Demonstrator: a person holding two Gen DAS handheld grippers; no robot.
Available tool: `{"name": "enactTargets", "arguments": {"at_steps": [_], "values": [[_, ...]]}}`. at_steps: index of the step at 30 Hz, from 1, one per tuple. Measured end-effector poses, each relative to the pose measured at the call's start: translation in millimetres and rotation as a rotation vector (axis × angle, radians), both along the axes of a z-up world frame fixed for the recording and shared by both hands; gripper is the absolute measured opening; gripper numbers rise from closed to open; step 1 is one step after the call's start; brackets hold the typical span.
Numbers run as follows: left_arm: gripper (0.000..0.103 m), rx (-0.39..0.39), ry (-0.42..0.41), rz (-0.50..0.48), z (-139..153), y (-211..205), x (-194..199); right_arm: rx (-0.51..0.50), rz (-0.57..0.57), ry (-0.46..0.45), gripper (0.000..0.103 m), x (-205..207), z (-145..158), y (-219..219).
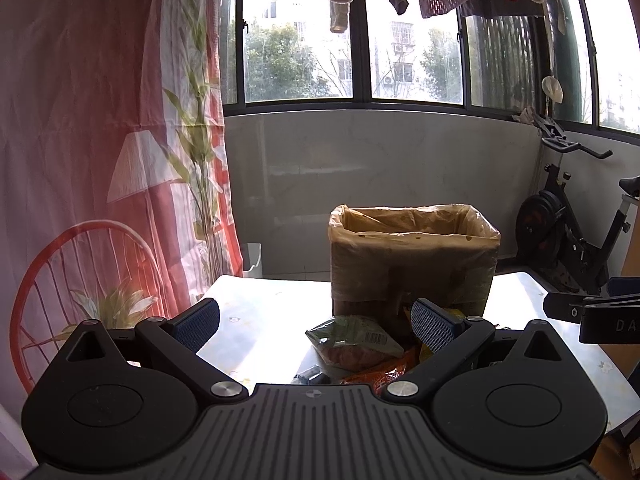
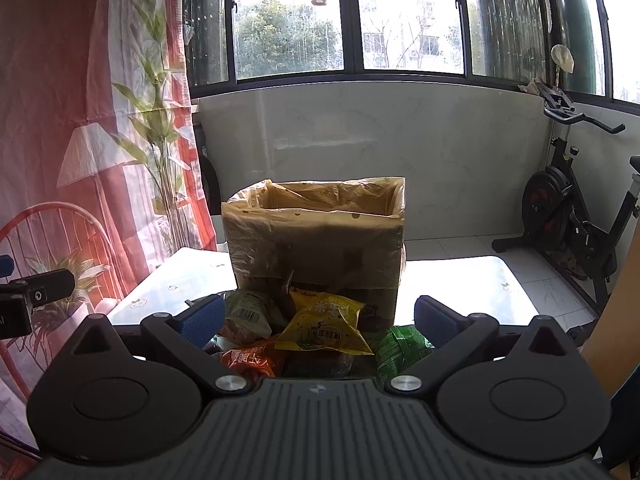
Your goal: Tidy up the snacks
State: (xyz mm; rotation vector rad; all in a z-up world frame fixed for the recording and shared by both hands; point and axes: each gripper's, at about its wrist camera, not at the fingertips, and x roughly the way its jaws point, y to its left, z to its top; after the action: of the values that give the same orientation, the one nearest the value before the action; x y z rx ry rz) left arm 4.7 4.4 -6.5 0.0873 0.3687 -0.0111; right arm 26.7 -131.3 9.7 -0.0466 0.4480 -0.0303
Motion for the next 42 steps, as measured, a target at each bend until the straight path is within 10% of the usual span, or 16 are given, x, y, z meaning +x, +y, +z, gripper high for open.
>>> {"name": "enactTargets", "arguments": {"at_steps": [42], "values": [[0.103,-0.024,0.013,0.009,-3.9,2.1,0.7,-0.007,0.000,0.015,0.101,0.4,-5.5,-2.6]]}}
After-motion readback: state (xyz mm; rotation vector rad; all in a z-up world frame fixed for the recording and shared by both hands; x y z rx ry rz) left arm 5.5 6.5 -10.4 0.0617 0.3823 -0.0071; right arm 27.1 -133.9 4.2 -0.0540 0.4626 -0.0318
